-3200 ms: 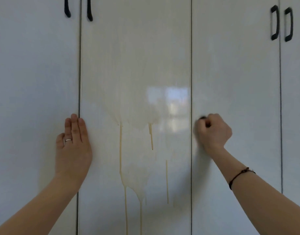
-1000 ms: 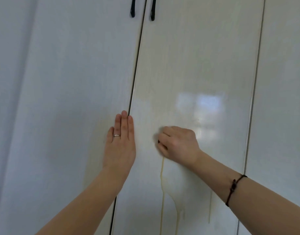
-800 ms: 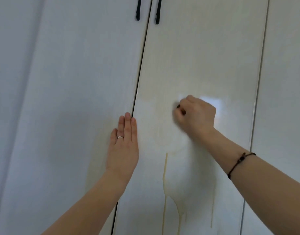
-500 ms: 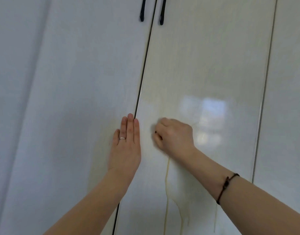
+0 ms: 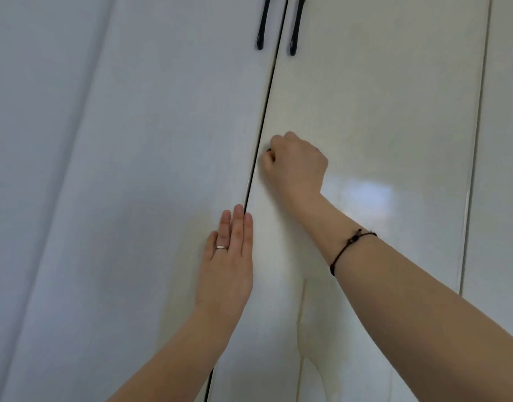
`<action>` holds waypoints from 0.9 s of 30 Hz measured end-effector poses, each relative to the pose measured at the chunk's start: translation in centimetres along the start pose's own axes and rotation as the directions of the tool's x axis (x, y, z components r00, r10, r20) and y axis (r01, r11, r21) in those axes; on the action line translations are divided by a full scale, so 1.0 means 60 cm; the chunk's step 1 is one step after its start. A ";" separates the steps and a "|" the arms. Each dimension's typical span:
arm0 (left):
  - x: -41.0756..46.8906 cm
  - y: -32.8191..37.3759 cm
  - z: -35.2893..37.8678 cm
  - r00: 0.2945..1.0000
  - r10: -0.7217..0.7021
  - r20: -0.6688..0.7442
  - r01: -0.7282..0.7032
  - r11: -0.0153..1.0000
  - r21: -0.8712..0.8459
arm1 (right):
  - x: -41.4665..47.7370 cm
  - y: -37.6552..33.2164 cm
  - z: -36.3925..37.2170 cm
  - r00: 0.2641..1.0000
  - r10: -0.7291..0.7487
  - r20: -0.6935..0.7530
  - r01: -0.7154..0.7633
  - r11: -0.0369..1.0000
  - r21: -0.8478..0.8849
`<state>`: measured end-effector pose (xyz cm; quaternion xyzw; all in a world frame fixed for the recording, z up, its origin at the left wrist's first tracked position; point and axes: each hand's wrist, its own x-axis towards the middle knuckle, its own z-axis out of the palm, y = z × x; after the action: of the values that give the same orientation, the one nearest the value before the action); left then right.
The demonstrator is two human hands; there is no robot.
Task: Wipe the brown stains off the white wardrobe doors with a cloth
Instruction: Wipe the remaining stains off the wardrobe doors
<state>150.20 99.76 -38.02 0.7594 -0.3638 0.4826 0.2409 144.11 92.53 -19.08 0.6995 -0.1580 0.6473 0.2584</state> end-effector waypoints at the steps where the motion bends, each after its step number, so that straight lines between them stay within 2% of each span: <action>1: -0.001 -0.001 0.002 1.000 0.002 -0.009 -0.002 1.000 0.001 | -0.011 -0.022 0.005 0.998 -0.053 0.027 0.053 0.998 0.018; 5: -0.012 -0.002 0.007 0.998 0.038 0.042 -0.039 0.999 0.029 | -0.087 -0.040 0.007 0.940 -0.328 0.096 0.317 0.942 0.112; 8: -0.042 -0.002 0.014 0.997 0.058 0.049 -0.059 0.998 0.025 | -0.089 -0.014 -0.003 0.823 -0.540 0.176 0.515 0.840 0.171; 9: -0.051 -0.004 0.015 0.995 0.074 0.063 -0.075 0.997 0.026 | -0.069 -0.010 -0.005 0.804 -0.558 0.205 0.541 0.830 0.136; 10: -0.061 -0.007 0.017 0.993 0.086 0.083 -0.088 0.996 0.021 | -0.040 -0.010 -0.004 0.828 -0.525 0.196 0.519 0.851 0.084; 13: -0.081 -0.011 0.019 0.985 0.111 0.131 -0.113 0.994 0.009 | 0.047 -0.016 0.002 0.976 -0.213 0.042 0.213 0.977 0.008; 14: -0.087 -0.012 0.020 0.983 0.123 0.139 -0.126 0.992 0.015 | 0.061 -0.024 0.006 0.992 -0.125 0.006 0.125 0.992 0.006; 16: -0.103 -0.010 0.021 0.979 0.126 0.159 -0.133 0.991 0.033 | 0.053 -0.045 0.016 0.996 -0.090 -0.007 0.090 0.996 0.013; 19: -0.127 -0.005 0.013 0.976 0.122 0.182 -0.132 0.990 0.040 | -0.030 -0.071 0.019 0.976 -0.216 0.041 0.213 0.974 0.072; 23: -0.174 -0.009 -0.002 0.989 0.113 0.090 -0.109 0.993 -0.053 | -0.178 -0.076 0.005 0.908 -0.410 0.088 0.395 0.907 0.144; 27: -0.246 -0.035 -0.025 0.940 0.199 0.278 -0.182 0.979 -0.088 | -0.324 -0.082 -0.002 0.784 -0.598 0.166 0.549 0.793 0.263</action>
<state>147.03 106.83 -50.86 0.7746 -0.4810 0.3778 0.1610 144.56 94.43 -39.02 0.8096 0.0992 0.4601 0.3508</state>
